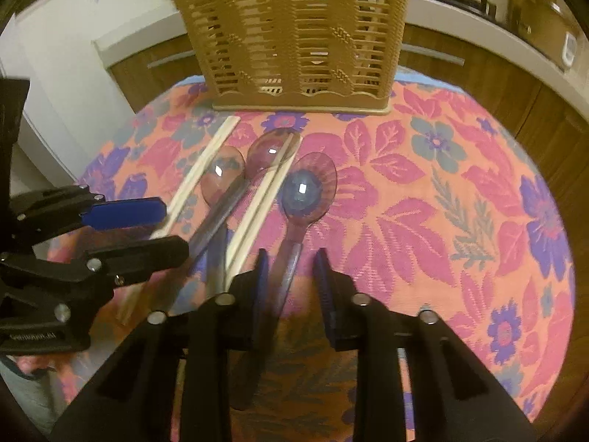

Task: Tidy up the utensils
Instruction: 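Lower the left gripper onto a clear spoon while the right gripper lowers onto another spoon, then close the left gripper on the clear spoon handle while the right gripper grasps its spoon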

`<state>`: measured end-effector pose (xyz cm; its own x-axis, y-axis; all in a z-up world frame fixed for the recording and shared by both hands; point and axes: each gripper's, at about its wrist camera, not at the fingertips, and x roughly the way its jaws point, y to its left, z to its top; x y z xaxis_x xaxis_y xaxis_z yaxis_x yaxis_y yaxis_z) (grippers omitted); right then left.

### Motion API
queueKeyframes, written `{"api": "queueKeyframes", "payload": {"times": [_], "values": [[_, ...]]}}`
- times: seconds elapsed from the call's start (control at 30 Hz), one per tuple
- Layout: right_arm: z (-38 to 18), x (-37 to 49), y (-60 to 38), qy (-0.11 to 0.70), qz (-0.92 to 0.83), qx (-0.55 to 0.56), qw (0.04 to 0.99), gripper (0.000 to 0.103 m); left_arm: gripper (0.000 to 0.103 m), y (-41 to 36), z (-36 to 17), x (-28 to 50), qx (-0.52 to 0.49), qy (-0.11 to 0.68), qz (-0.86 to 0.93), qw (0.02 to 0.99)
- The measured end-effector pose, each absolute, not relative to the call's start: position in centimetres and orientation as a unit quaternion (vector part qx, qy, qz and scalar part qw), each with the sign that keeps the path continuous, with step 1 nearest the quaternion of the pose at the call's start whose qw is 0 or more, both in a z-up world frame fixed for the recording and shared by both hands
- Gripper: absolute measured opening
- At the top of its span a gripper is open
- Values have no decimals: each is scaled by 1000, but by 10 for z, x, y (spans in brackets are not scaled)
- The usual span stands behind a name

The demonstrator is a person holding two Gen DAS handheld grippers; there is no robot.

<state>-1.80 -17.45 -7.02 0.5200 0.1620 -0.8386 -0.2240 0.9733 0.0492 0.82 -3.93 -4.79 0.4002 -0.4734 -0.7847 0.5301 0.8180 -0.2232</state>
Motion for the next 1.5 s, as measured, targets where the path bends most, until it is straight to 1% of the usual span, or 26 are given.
{"api": "queueKeyframes", "payload": {"times": [0.07, 0.13, 0.23, 0.33, 0.43, 0.57, 0.7, 0.83, 1.03, 1.1, 1.13, 1.2, 1.23, 1.33, 1.37, 1.4, 1.43, 1.47, 1.5], "values": [[-71, -17, -179, 476, 110, -32, 872, 10, 40, -46, -50, 7, 49, 461, -294, 836], [-70, -15, -188, 477, 110, -21, 872, 9, 39, -54, -51, 4, 75, 459, -285, 838], [-69, -17, -202, 479, 107, -4, 871, 9, 27, -63, -54, 3, 104, 468, -271, 834], [-69, -20, -216, 478, 100, 8, 873, 9, 26, -73, -54, 0, 140, 464, -252, 838], [-68, -19, -225, 479, 100, 21, 872, 9, 10, -75, -55, 2, 150, 462, -234, 842], [-63, -21, -232, 470, 101, 28, 877, 9, 10, -65, -50, 5, 111, 460, -242, 847], [-56, -23, -239, 461, 99, 35, 881, 9, 10, -37, -31, 4, 49, 441, -240, 863], [-55, -20, -247, 465, 91, 39, 879, 9, 10, -11, -24, 3, 36, 438, -206, 874], [-64, -13, -251, 491, 86, 35, 866, 9, 10, 21, -51, 10, 19, 483, -162, 860], [-67, -12, -250, 496, 84, 30, 864, 9, 11, 25, -55, 7, 19, 484, -171, 858], [-68, -13, -250, 499, 84, 29, 862, 9, 12, 26, -52, 6, 20, 483, -176, 858], [-67, -13, -251, 504, 86, 31, 859, 9, 19, 28, -49, 6, 16, 477, -188, 858], [-67, -13, -251, 506, 87, 32, 858, 9, 25, 28, -46, 8, 16, 473, -189, 860], [-68, -9, -252, 513, 90, 34, 853, 10, 26, 25, -43, 22, 28, 472, -187, 861], [-68, -7, -254, 516, 93, 39, 850, 12, 28, 24, -42, 26, 30, 473, -187, 860], [-68, -5, -255, 519, 96, 46, 848, 16, 30, 22, -44, 32, 30, 478, -190, 857], [-68, -2, -256, 522, 100, 51, 846, 23, 32, 22, -45, 36, 29, 481, -192, 855], [-67, -1, -258, 524, 102, 53, 844, 28, 34, 19, -46, 42, 31, 486, -196, 851], [-65, 1, -258, 523, 101, 50, 845, 37, 35, 18, -48, 44, 33, 490, -199, 848]]}}
